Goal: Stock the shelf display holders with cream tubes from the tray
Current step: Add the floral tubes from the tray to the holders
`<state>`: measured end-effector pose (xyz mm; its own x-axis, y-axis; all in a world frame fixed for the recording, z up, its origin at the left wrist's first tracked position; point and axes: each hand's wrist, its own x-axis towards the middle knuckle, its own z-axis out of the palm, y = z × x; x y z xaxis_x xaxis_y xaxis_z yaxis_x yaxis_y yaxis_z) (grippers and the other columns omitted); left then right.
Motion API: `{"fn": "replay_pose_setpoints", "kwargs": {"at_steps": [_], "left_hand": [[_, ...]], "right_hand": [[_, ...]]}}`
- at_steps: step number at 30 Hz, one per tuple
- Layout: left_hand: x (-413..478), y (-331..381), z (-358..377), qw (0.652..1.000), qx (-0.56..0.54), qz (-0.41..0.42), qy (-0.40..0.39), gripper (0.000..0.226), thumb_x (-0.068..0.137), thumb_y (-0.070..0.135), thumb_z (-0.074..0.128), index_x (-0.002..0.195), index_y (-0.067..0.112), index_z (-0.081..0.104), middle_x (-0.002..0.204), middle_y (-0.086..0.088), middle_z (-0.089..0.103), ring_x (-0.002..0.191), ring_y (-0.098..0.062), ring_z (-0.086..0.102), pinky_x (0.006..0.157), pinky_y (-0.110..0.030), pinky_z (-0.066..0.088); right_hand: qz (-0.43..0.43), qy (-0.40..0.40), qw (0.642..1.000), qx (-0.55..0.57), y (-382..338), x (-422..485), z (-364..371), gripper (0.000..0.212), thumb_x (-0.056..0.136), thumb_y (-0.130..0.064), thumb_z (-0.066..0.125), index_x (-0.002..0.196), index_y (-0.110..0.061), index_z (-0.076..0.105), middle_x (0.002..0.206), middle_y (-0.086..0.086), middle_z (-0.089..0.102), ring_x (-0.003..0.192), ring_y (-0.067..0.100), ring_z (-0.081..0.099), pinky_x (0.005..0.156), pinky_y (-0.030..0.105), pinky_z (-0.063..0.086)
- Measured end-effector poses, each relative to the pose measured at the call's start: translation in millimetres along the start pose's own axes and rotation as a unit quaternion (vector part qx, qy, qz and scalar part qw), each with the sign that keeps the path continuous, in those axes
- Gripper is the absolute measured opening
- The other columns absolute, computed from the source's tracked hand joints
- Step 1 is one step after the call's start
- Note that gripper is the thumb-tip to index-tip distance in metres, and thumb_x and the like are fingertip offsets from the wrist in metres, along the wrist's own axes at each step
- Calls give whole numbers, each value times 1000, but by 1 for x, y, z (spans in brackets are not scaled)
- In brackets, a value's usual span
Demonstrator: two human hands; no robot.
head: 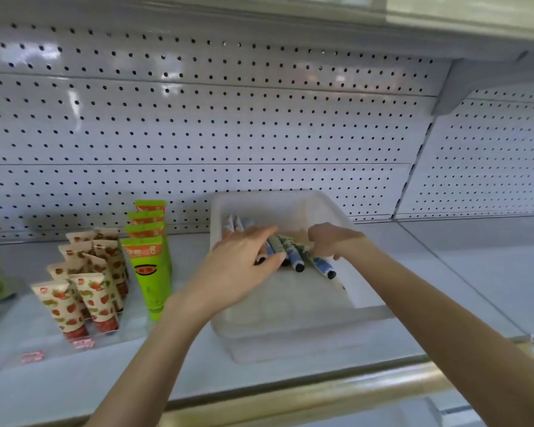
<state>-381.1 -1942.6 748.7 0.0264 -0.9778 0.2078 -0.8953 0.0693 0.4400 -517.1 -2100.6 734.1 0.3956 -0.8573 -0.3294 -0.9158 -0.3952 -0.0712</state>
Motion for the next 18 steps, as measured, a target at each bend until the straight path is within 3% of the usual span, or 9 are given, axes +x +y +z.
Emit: {"fn": "replay_pose_setpoints", "kwargs": {"at_steps": [2,4,6,9,11,14,16,18], "left_hand": [[2,-3,-2,1000,-11,-3,-5,51,95,44,43,143,30,32,140,4,44,130,-18,36,101,-29,34],[4,-6,-4,1000,-29,-3,-4,50,95,42,42,143,30,32,142,5,42,129,-15,37,99,-26,32],[7,-8,-5,999,-50,-5,1,48,95,42,42,142,31,33,142,7,41,126,-13,39,98,-24,31],[11,-13,-3,998,-68,-9,16,45,95,43,42,139,33,36,139,10,43,124,-11,39,95,-24,31],[11,-15,-2,996,-83,-12,24,43,95,41,43,137,34,38,137,13,44,122,-9,39,92,-22,31],[13,-20,-3,994,-100,-13,35,40,95,38,44,135,32,42,131,13,47,120,-7,40,92,-20,32],[16,-24,-3,992,-115,-17,41,38,95,36,46,133,31,45,126,11,50,118,-8,44,97,-24,36],[20,-26,-2,990,-128,-24,49,36,94,34,49,130,31,47,126,11,51,117,-9,47,99,-30,39]], "right_hand": [[14,-15,1000,3,1,5,5,31,81,6,51,108,-7,45,99,12,54,95,28,58,83,33,53],[18,-26,1000,4,2,9,11,51,76,12,51,116,-18,39,83,8,49,86,28,58,75,33,52],[18,-34,999,12,2,10,14,58,77,10,51,124,-20,35,86,8,49,84,27,57,74,34,53],[21,-31,999,12,2,8,12,31,78,7,53,93,-13,36,75,4,46,77,25,55,65,30,49],[13,-12,999,28,5,10,11,27,76,6,52,72,-15,35,65,5,47,66,24,54,62,29,51],[-4,22,997,73,9,10,4,28,76,1,52,55,-11,40,50,5,47,54,23,54,58,27,49],[-19,39,993,114,11,9,1,31,81,-5,56,53,-8,42,53,6,50,53,20,54,55,22,47],[-52,68,981,173,11,9,0,22,84,-11,58,66,-4,47,66,16,53,61,21,53,56,25,47]]}}
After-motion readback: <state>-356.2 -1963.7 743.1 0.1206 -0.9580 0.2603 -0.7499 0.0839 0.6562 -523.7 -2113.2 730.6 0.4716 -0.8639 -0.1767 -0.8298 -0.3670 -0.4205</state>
